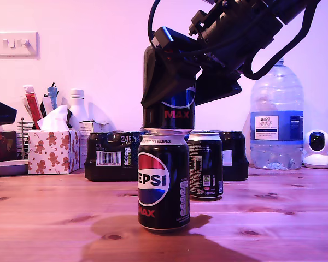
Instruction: Stack up the Pepsi cans on top of each other
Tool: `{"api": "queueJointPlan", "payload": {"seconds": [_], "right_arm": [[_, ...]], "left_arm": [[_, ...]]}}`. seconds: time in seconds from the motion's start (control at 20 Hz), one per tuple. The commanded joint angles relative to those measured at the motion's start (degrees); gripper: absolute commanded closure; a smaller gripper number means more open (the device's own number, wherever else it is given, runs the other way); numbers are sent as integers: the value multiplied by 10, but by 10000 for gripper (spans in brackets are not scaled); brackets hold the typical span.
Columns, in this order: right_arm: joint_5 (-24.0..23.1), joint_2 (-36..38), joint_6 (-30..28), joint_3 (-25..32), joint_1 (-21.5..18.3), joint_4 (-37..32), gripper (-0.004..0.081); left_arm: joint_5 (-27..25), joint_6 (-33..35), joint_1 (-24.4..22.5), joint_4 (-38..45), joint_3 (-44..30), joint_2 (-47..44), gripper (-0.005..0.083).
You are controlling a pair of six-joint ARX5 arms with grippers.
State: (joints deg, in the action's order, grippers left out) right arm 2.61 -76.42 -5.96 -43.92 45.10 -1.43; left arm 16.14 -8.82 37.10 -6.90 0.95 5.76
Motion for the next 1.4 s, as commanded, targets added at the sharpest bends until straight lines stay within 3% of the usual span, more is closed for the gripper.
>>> {"api": "queueJointPlan", "payload": {"seconds": [0.0,0.6,0.95,1.35], "right_arm": [[2,1,-3,-28,2,-24,365],[2,-26,-3,-29,3,-38,365],[3,-26,-6,-77,3,35,365],[2,-29,-5,-83,3,52,365]], "left_arm": [[-1,-2,2,4,-8,2,793],[-1,-2,2,-7,-8,2,793],[-1,-2,2,-12,-8,2,793],[-1,-2,2,-13,-8,2,793]]}}
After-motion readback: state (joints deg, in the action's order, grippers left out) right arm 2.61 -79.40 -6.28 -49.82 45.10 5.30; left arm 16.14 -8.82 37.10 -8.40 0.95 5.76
